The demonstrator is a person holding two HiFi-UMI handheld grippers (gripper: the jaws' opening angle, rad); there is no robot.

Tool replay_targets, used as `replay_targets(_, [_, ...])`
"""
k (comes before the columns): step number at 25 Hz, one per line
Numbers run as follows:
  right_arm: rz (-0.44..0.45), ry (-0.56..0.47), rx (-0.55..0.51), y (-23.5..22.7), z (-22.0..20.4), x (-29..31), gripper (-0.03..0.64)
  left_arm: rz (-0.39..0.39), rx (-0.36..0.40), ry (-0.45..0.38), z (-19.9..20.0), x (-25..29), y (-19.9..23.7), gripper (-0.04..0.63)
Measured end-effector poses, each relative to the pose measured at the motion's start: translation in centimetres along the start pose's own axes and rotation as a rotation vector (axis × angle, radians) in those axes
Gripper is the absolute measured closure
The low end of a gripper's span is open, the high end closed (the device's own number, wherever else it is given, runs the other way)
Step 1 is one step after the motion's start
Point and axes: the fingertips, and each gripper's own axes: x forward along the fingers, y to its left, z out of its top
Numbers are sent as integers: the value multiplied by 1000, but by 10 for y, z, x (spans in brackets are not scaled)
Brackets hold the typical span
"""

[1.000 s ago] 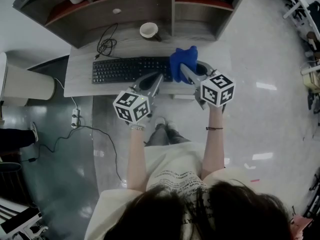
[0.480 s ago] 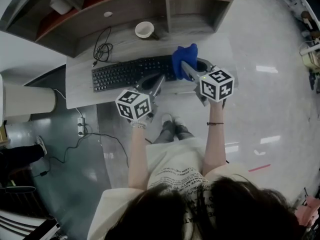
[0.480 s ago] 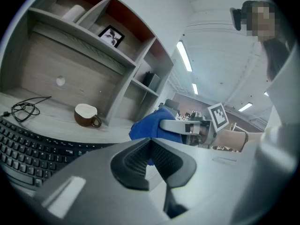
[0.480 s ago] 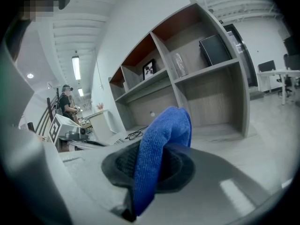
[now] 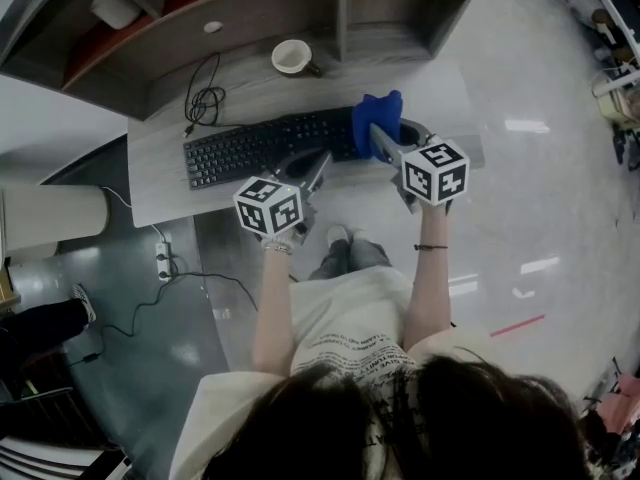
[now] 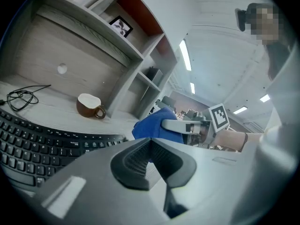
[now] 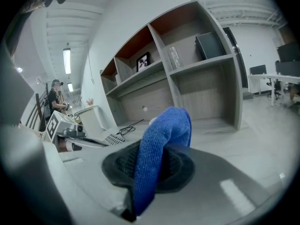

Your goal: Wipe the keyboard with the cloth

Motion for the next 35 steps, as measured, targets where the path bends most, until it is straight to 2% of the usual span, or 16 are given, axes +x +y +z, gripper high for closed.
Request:
replay_targets(7, [-27, 79, -32, -6, -18, 11, 558, 2, -26, 6, -5, 6, 5, 591])
replay_targets(15, [63, 117, -26, 2, -20, 38, 558, 31, -67, -12, -6, 17, 10, 591])
replay_targets(23, [155, 149, -10, 11, -25, 50, 558, 98, -94, -37, -8, 12, 15, 591])
replay_targets(35, [216, 158, -12, 15, -27, 57, 558, 178, -124, -79, -15, 7, 19, 591])
